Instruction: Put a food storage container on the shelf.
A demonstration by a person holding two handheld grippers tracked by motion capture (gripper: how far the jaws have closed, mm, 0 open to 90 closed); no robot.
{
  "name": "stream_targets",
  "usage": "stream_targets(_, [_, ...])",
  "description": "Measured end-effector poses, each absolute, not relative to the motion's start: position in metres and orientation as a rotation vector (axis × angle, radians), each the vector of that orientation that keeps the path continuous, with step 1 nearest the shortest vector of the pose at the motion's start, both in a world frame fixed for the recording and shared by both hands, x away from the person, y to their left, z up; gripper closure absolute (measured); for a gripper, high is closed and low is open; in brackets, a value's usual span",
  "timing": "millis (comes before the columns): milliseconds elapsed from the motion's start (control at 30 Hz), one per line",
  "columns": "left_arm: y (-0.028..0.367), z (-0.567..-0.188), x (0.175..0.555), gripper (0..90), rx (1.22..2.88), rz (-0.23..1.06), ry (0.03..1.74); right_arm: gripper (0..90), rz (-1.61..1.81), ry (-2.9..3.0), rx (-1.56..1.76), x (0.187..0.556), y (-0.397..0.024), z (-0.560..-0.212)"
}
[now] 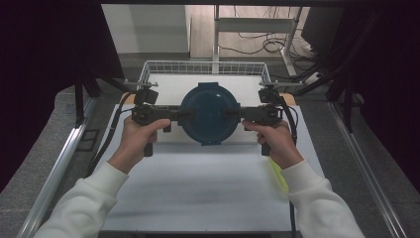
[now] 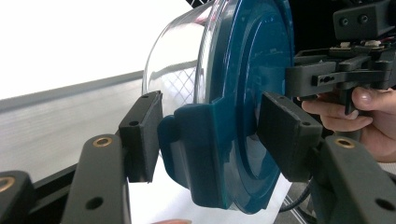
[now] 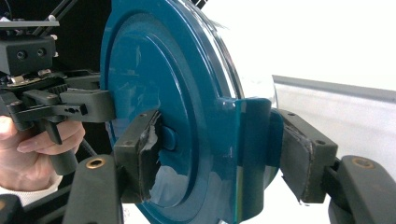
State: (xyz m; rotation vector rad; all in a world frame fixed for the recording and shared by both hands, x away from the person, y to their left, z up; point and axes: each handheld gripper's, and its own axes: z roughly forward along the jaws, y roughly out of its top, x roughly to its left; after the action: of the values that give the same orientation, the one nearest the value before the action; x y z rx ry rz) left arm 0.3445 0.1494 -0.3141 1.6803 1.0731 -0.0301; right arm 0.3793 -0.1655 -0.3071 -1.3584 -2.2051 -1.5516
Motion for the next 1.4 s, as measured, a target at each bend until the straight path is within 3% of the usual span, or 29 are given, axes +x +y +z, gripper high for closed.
stream_targets(1400, [0.149, -0.267, 0.408, 42.0, 1.702, -0.041, 1.028, 35.4, -1.589, -2.229, -1.368, 0.432, -0.169, -0.258])
